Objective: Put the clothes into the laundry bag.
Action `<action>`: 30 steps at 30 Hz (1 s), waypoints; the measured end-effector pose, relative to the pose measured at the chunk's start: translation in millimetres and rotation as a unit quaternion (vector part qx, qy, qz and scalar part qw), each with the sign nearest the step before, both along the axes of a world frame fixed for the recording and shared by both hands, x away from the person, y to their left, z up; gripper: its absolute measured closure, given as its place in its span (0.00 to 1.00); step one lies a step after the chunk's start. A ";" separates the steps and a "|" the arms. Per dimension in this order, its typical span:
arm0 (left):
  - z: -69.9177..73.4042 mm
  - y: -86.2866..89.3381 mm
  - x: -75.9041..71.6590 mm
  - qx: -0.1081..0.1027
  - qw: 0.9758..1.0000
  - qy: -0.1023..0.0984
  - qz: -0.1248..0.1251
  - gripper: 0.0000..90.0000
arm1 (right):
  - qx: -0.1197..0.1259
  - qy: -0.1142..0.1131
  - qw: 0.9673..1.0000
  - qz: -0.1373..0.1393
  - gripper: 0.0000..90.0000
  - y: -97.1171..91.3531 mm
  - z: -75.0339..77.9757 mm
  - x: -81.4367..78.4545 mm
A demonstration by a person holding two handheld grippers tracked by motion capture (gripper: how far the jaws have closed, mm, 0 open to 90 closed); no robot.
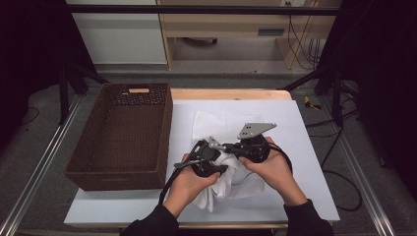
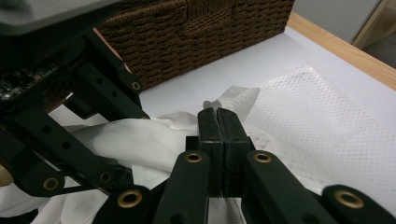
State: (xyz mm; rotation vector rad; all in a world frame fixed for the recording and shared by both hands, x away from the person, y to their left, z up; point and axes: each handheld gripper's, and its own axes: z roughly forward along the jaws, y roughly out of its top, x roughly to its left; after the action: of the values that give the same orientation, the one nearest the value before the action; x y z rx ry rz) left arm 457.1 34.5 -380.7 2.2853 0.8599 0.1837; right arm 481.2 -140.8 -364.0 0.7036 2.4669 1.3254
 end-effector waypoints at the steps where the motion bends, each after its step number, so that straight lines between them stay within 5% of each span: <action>1: 0.0 0.0 0.0 0.000 1.000 0.000 0.000 0.79 | 0.000 0.000 1.000 0.000 1.00 0.0 0.0 0.0; 9: 9.0 7.1 -1.8 0.009 1.000 -0.005 -0.001 0.79 | 0.005 -0.013 1.000 0.004 1.00 2.1 7.9 -2.7; 30: 5.8 6.8 -0.9 0.007 1.000 -0.009 0.003 0.79 | 0.009 -0.017 1.000 0.007 1.00 2.0 9.6 -1.8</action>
State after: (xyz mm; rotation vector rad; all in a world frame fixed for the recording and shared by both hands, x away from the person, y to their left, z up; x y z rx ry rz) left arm 456.2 41.3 -374.9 2.2900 0.8598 0.2132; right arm 479.3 -138.8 -354.4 0.6645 2.4407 1.3543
